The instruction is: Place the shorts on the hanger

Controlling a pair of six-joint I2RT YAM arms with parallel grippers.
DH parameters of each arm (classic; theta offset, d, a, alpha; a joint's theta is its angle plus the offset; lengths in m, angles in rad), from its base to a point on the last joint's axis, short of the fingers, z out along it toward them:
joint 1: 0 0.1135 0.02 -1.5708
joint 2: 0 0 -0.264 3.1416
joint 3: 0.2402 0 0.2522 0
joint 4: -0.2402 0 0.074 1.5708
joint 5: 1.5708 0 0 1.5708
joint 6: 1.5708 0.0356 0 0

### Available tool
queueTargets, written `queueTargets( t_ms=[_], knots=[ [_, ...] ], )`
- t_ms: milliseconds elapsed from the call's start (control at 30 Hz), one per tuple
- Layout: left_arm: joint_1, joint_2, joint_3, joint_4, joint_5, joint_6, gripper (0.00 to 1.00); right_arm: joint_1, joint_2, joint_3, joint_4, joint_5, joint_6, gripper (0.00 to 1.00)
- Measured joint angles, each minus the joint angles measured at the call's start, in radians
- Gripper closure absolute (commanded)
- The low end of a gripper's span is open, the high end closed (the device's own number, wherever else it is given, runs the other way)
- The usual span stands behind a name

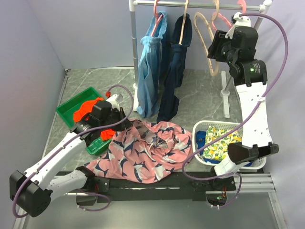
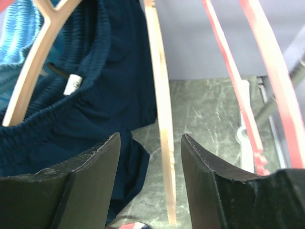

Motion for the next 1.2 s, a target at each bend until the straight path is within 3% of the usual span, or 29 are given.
queueTargets(
  t_ms=[200,333,367,433,467,500,1000,1200],
  knots=[
    [0.002,0.000,0.006,-0.008,0.001,0.002,0.91,-0.001,0.071,0.034,-0.007,-0.023,-0.003,0.44],
    [0.006,-0.006,0.006,-0.013,0.002,0.002,0.91,-0.001,0.141,0.047,-0.029,-0.016,-0.009,0.57],
    [0.006,-0.008,0.006,-0.013,0.004,0.002,0.91,-0.001,0.151,0.047,-0.035,-0.015,-0.010,0.71],
    [0.007,-0.009,0.006,-0.013,0.009,0.002,0.91,-0.001,0.169,0.053,-0.050,-0.011,-0.018,0.82],
    [0.007,-0.009,0.006,-0.013,0.010,0.002,0.91,-0.001,0.175,0.063,-0.056,-0.008,-0.020,0.97],
    [0.007,-0.009,0.006,-0.013,0.010,0.002,0.91,-0.001,0.179,0.068,-0.058,-0.003,-0.021,1.00],
    [0.008,-0.010,0.006,-0.013,0.016,0.001,0.91,0.003,0.126,0.098,-0.066,0.063,-0.024,1.00],
    [0.008,-0.010,0.005,-0.013,0.016,0.001,0.91,0.039,0.026,0.022,-0.061,0.103,-0.020,1.00]
  ],
)
